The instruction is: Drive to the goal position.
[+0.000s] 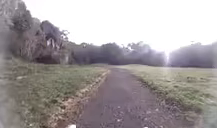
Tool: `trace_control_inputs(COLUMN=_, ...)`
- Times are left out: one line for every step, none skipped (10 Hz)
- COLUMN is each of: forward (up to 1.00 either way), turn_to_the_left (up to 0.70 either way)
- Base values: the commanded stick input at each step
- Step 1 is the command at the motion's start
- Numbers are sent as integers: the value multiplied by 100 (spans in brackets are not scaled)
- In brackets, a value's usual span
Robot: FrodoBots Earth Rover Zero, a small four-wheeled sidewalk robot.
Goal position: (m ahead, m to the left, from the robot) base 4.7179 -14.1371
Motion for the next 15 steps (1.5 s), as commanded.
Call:
trace_control_inputs(forward=70, turn_to_the_left=0)
trace_control_inputs(forward=70, turn_to_the_left=0)
trace_control_inputs(forward=70, turn_to_the_left=0)
trace_control_inputs(forward=70, turn_to_the_left=0)
trace_control_inputs(forward=70, turn_to_the_left=0)
trace_control_inputs(forward=70, turn_to_the_left=0)
trace_control_inputs(forward=70, turn_to_the_left=0)
trace_control_inputs(forward=70, turn_to_the_left=0)
trace_control_inputs(forward=70, turn_to_the_left=0)
trace_control_inputs(forward=70, turn_to_the_left=-17)
trace_control_inputs(forward=70, turn_to_the_left=-34)
trace_control_inputs(forward=70, turn_to_the_left=-34)
trace_control_inputs(forward=70, turn_to_the_left=-34)
trace_control_inputs(forward=70, turn_to_the_left=-34)
trace_control_inputs(forward=70, turn_to_the_left=-34)
